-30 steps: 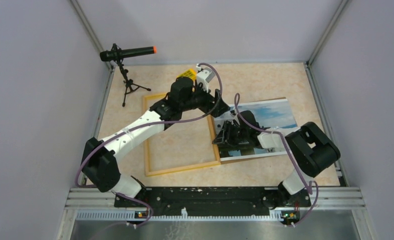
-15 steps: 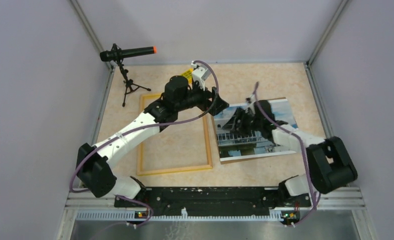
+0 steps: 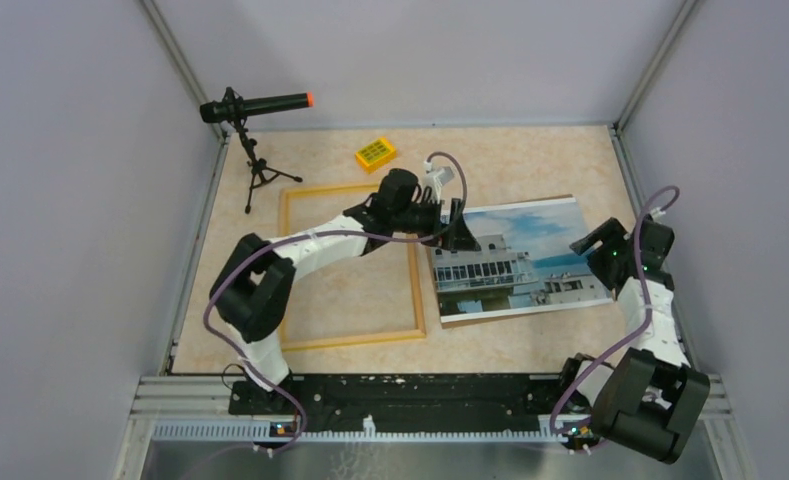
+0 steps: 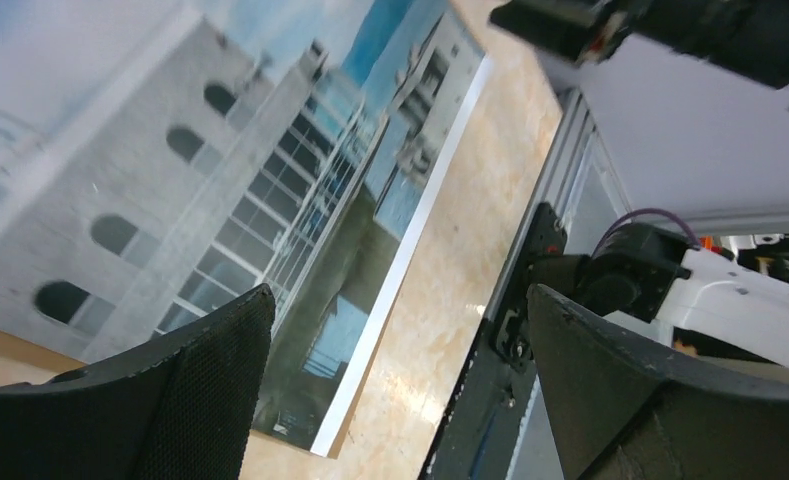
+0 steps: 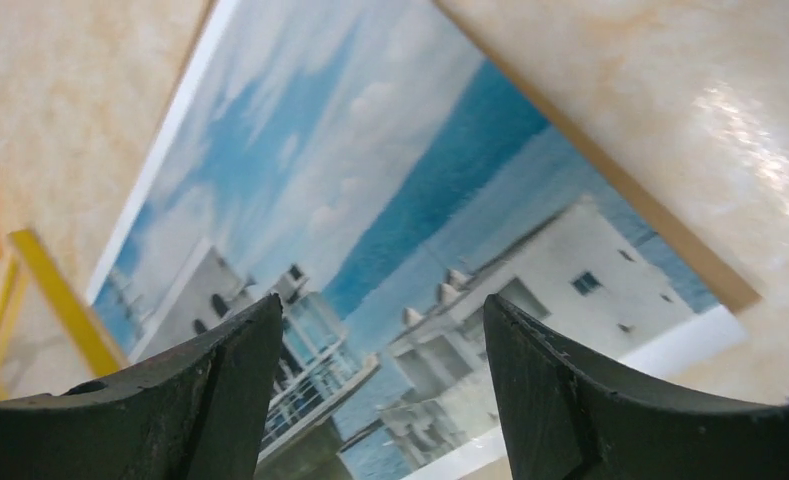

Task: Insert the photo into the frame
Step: Move the photo frame to the center of the board, then pick up the photo at the center of the board.

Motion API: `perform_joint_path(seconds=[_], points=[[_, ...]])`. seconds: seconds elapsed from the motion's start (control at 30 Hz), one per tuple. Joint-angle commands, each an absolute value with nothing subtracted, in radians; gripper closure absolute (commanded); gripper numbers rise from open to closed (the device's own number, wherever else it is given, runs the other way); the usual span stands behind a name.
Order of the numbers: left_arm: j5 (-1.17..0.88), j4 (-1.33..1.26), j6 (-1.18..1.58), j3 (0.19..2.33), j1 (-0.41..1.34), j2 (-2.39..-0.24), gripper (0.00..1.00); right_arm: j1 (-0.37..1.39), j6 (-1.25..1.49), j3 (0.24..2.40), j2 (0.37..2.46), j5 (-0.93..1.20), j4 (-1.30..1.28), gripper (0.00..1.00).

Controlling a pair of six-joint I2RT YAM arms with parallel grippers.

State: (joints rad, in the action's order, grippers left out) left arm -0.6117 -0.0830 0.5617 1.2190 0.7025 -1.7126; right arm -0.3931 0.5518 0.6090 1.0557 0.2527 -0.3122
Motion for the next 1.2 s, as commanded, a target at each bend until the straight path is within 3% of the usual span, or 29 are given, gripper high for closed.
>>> perform_joint_path(seconds=[0.0, 0.17, 0.47, 0.67, 0.8, 0.97, 1.17], points=[[-0.704, -0.073, 0.62, 1.259, 0.758, -1.825, 0.02, -0.447, 0.513, 0.583, 1.036, 0.079, -0.364, 0.27], [-0.603, 0.089, 0.589, 1.332, 0.81, -1.926, 0.04, -0.549, 0.56, 0.503, 1.001, 0.055, -0.362, 0.25], [-0.584, 0.157, 0.649, 1.338, 0.813, -2.026, 0.07, -0.578, 0.538, 0.464, 1.054, 0.057, -0.301, 0.23], [-0.58, 0.204, 0.646, 1.357, 0.814, -2.077, 0.08, -0.58, 0.45, 0.481, 1.165, 0.289, -0.213, 0.25], [-0.572, 0.231, 0.636, 1.369, 0.814, -2.106, 0.09, -0.58, 0.466, 0.464, 1.117, 0.434, -0.182, 0.27], [-0.565, 0.243, 0.627, 1.377, 0.813, -2.115, 0.09, -0.58, 0.49, 0.444, 0.995, 0.482, -0.16, 0.27], [-0.561, 0.252, 0.619, 1.385, 0.813, -2.113, 0.09, -0.581, 0.51, 0.453, 1.004, 0.512, -0.111, 0.27]])
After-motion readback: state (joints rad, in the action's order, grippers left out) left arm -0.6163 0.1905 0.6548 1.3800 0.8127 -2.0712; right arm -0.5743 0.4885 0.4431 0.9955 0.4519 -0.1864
